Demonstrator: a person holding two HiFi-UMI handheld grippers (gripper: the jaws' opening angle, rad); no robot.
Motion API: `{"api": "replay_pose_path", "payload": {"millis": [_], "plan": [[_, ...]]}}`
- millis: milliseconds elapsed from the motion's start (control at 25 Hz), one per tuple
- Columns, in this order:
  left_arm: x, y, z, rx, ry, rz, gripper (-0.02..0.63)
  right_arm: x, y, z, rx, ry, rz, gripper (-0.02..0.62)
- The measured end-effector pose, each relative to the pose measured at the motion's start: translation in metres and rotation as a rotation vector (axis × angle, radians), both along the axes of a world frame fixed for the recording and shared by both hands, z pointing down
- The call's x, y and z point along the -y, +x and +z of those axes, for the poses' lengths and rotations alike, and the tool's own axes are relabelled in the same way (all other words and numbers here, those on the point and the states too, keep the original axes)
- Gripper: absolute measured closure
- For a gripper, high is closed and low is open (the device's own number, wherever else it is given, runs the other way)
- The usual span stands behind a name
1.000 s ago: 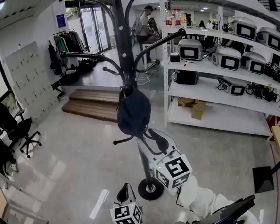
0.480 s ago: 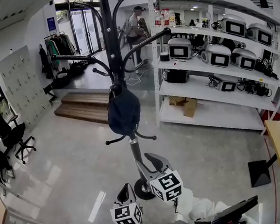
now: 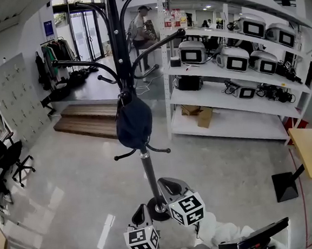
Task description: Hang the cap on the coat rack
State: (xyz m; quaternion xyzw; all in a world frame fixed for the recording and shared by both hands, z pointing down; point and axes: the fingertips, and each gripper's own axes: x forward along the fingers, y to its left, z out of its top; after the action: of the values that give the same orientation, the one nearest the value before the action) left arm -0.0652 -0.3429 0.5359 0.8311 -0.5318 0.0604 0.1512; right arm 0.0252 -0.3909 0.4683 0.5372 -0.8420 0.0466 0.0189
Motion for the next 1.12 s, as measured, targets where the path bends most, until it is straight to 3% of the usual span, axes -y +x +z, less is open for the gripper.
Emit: {"api": "replay_pose_path", "payload": {"millis": [320,840,1120], "plan": [[-0.007,-0.002,-0.005,-0.018,0.022,0.024,0.603,-0.018,-0.008,0.018,0.035,-0.047,0.003,0.577],[-0.058,0.019,-0.011,0.002,0.034,0.019,0.604,-0.080,-0.001,0.030,0.071,-0.085,-0.008,0.577],[-0.075,0.023,-0.013,0.000,0.038,0.006,0.603,-0.105,0.005,0.038,0.047,-0.094,0.000,0.577]]}}
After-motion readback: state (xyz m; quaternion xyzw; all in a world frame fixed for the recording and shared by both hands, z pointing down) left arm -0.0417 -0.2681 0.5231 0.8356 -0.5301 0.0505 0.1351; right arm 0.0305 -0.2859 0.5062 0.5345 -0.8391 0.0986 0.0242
